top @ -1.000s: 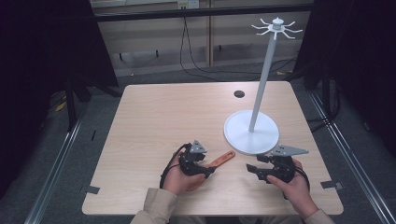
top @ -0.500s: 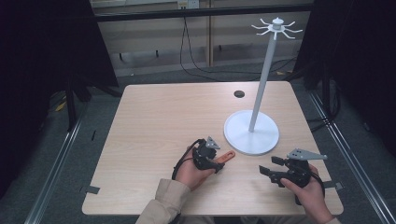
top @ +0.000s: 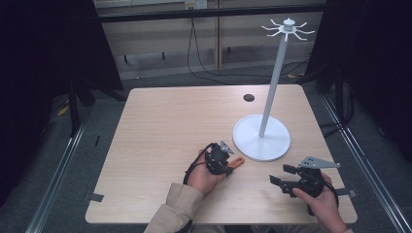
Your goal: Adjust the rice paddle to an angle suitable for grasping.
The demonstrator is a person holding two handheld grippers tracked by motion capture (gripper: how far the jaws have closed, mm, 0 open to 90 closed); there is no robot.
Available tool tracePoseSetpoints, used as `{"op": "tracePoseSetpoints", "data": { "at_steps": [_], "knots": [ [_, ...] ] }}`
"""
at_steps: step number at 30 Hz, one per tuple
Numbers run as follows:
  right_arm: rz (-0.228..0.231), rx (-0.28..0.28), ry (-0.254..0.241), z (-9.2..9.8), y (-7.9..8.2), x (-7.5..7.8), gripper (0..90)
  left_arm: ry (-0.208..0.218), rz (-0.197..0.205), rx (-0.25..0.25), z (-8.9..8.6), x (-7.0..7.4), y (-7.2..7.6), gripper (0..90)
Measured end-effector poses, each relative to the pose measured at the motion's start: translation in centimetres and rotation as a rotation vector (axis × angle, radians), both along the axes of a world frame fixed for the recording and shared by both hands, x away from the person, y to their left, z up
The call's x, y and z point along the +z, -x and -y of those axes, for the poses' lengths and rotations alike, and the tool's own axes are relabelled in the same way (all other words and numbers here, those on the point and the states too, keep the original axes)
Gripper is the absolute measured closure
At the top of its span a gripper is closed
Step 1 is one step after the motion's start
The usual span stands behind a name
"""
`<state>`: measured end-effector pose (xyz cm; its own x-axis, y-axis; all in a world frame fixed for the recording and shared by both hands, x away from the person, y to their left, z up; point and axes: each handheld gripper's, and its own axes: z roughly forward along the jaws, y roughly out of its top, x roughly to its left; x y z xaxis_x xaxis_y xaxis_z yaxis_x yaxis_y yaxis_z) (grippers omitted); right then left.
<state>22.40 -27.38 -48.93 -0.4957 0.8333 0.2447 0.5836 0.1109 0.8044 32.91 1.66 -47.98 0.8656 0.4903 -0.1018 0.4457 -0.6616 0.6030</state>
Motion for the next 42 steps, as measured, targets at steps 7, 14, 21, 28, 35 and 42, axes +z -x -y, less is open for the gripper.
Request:
{"op": "tracePoseSetpoints", "data": {
  "at_steps": [7, 14, 21, 28, 35, 42],
  "knots": [
    [0.031, 0.055, -0.054, -1.8, -0.5, 0.4, 20.9, 0.237, 0.050, 0.059, -2.2, 3.3, 0.8, 66.2],
    [0.089, 0.114, -0.122, -6.4, -1.0, 1.6, 22.0, 0.338, 0.121, 0.099, -3.5, 4.8, 2.2, 66.3],
    [0.130, 0.153, -0.198, -11.2, -1.8, 2.3, 36.3, 0.402, 0.174, 0.151, -4.0, 6.2, 3.7, 66.3],
    [0.172, 0.114, -0.206, -14.0, -2.8, 2.4, 76.1, 0.460, 0.173, 0.175, -4.1, 6.6, 4.3, 66.2],
    [0.155, 0.108, -0.247, -12.7, -3.1, 2.9, 82.5, 0.534, 0.227, 0.205, -5.1, 6.9, 3.9, 30.8],
    [0.179, 0.119, -0.256, -10.1, -3.6, 5.1, 82.5, 0.493, 0.232, 0.284, -6.9, 5.8, 3.1, 18.6]
  ]
}}
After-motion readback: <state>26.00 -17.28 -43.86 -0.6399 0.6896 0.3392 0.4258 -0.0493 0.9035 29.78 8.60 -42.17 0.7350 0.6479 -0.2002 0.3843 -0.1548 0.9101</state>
